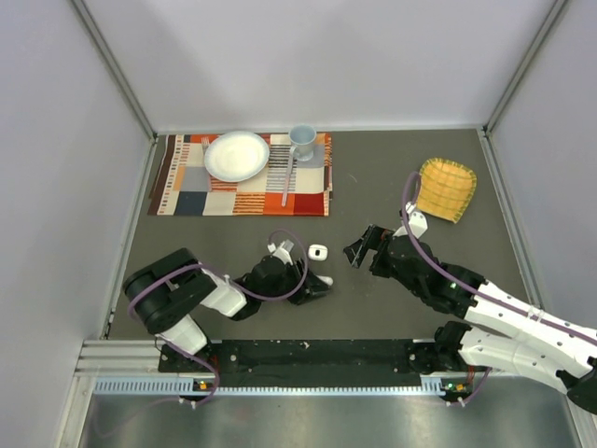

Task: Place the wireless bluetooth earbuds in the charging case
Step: Place the charging case with the earbuds at the center of the board.

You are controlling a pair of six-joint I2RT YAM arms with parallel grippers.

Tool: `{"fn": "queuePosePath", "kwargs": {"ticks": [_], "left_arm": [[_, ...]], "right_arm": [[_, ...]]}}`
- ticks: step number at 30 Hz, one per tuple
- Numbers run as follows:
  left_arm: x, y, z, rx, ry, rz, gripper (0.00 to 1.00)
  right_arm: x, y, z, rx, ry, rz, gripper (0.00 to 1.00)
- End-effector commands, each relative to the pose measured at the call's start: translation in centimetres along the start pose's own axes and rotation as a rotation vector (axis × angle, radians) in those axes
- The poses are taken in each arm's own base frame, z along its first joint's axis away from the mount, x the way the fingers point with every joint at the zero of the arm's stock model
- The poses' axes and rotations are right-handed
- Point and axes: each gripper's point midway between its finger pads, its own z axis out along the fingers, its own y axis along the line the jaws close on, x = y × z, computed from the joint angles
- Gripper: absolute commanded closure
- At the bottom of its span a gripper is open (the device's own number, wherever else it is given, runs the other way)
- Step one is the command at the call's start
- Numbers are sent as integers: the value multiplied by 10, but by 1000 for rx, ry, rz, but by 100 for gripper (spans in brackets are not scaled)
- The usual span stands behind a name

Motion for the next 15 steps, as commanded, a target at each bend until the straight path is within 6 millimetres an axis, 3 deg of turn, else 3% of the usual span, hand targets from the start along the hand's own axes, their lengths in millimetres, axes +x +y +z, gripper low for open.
{"fn": "queuePosePath", "kwargs": {"ticks": [1, 9, 13, 14, 15], "left_arm": [[-5, 0, -5, 4, -32, 16, 51], [4, 17, -24, -49, -21, 50, 51], [5, 4, -41, -54, -24, 185, 51], [10, 19, -47, -135, 1, 210, 51], [8, 2, -52, -114, -8, 256, 51]], "right_arm": [[-10, 2, -2, -5, -39, 20, 2], [-10, 1, -3, -5, -37, 18, 2], [-10, 0, -3, 1, -43, 18, 2], [-11, -1, -2, 3, -48, 9, 1], [-13, -2, -2, 9, -57, -9, 1]]}}
